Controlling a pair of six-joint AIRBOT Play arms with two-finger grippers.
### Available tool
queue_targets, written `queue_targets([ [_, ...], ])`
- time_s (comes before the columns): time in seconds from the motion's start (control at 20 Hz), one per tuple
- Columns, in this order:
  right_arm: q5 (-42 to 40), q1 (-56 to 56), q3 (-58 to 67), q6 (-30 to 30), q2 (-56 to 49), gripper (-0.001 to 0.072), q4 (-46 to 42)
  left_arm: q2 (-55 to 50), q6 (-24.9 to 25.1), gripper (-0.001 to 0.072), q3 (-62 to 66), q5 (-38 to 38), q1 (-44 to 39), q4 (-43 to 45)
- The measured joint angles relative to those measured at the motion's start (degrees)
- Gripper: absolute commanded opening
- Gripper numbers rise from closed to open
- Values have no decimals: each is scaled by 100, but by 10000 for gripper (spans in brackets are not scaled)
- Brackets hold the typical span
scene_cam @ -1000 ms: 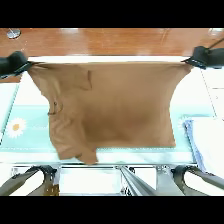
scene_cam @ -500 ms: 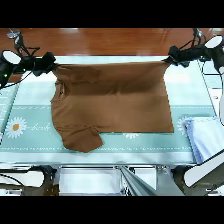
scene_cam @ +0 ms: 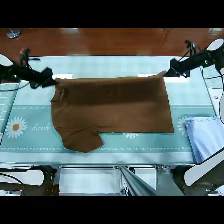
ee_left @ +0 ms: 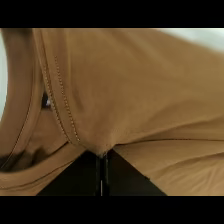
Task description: Fold the shirts.
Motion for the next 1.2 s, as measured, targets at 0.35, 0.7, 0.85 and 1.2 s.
queue_targets([
  [0.35, 166, 133, -730, 238, 63, 621, -352, -295, 125, 706, -334, -612, 72, 157],
  [0.7, 2, -400, -1635, 208, 1683, 620, -697, 909, 85, 706, -955, -1445, 743, 448],
  [0.85, -852, -612, -3359, 79, 2892, 619, -396, 1875, 66, 705, -2304, -1290, 1329, 507],
  [1.2, -2184, -688, -6345, -811, 4531, 618, 1038, 3311, 188, 704, -4892, -767, 1950, -269],
])
